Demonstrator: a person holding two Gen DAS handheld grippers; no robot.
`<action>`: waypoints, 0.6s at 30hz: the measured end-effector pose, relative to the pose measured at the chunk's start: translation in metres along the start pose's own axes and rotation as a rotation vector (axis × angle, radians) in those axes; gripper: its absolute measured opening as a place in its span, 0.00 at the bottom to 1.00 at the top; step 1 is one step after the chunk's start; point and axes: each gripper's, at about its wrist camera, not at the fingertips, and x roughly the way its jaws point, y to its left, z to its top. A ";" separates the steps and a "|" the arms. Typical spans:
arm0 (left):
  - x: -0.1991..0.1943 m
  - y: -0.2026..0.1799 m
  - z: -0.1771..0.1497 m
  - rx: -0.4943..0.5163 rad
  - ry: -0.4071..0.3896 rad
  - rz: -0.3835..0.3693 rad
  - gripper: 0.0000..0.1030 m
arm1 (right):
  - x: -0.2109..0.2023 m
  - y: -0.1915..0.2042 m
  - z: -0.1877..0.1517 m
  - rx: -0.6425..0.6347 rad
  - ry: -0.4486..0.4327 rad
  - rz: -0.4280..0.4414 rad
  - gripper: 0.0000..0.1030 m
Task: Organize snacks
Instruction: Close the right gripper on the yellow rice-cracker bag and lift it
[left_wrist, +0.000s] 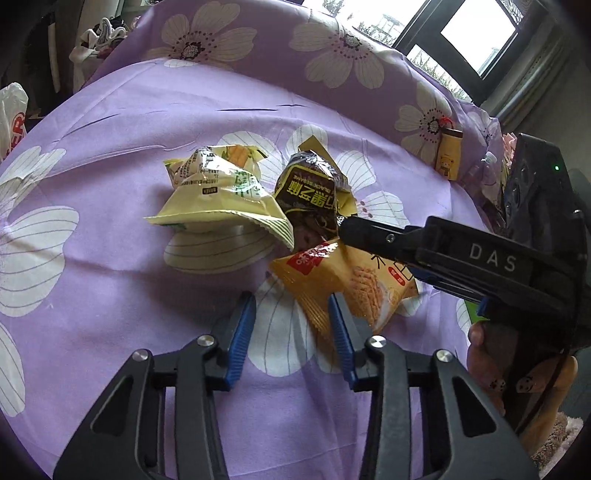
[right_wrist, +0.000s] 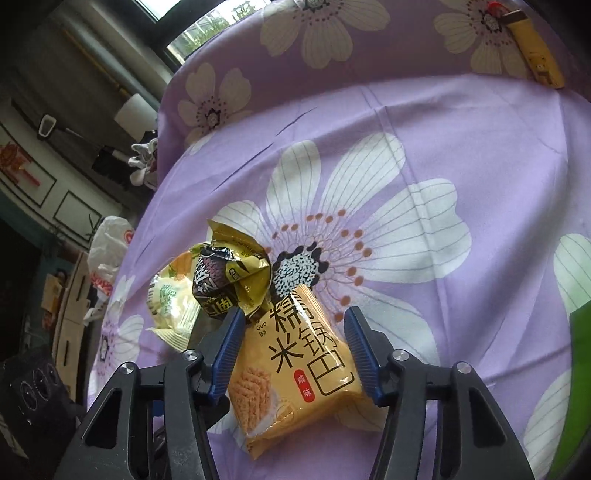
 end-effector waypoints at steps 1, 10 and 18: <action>0.000 0.000 0.000 -0.004 0.001 -0.011 0.31 | -0.001 0.002 -0.002 -0.008 0.002 -0.005 0.55; -0.011 -0.010 -0.002 0.006 0.005 -0.110 0.27 | -0.006 0.013 -0.020 0.003 0.048 0.038 0.55; -0.017 -0.010 -0.005 0.032 0.041 -0.050 0.31 | -0.008 0.028 -0.029 -0.015 0.045 -0.037 0.55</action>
